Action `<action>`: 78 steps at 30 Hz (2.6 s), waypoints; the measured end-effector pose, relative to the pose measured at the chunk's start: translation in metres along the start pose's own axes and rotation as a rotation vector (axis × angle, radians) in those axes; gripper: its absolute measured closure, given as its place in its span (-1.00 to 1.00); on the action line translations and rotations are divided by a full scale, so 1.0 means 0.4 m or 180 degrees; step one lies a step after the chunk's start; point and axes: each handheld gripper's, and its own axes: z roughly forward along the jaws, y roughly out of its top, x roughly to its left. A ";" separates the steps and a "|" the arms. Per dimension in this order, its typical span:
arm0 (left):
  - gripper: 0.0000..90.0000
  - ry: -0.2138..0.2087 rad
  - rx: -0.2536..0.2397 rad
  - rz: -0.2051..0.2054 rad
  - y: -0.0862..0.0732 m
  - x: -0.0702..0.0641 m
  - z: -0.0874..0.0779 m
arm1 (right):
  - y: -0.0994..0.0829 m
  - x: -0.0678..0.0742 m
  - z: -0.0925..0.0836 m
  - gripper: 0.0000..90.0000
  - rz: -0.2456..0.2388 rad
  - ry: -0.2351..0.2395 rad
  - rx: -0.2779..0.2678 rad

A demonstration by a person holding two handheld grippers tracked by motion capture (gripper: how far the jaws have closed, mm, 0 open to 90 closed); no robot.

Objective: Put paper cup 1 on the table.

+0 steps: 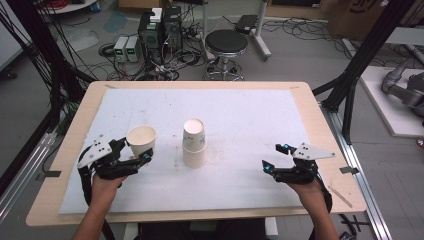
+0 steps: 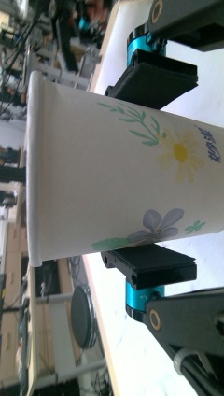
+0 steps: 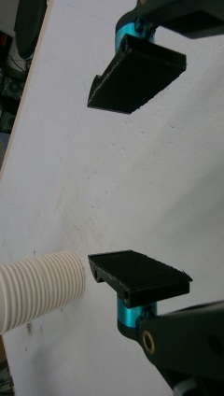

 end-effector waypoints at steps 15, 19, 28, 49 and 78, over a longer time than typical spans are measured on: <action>-0.34 0.0660 -0.0073 -0.0003 0.004 0.151 0.047 | -0.002 0.005 -0.002 -0.51 0.0014 0.0004 -0.0005; -0.35 0.0794 -0.0032 -0.0053 -0.006 0.188 0.065 | -0.002 0.004 0.006 -0.51 0.0008 0.0031 0.0006; -0.34 0.1047 0.0359 -0.0253 -0.061 0.245 0.098 | -0.004 0.006 0.011 -0.51 -0.0001 0.0070 0.0028; -0.34 0.1312 0.1169 -0.0126 -0.088 0.228 0.129 | -0.008 0.009 0.003 -0.51 -0.0021 0.0106 0.0030; -0.65 0.0976 0.0330 -0.0283 -0.037 0.103 -0.048 | -0.007 0.013 -0.002 -0.51 -0.0027 0.0071 0.0102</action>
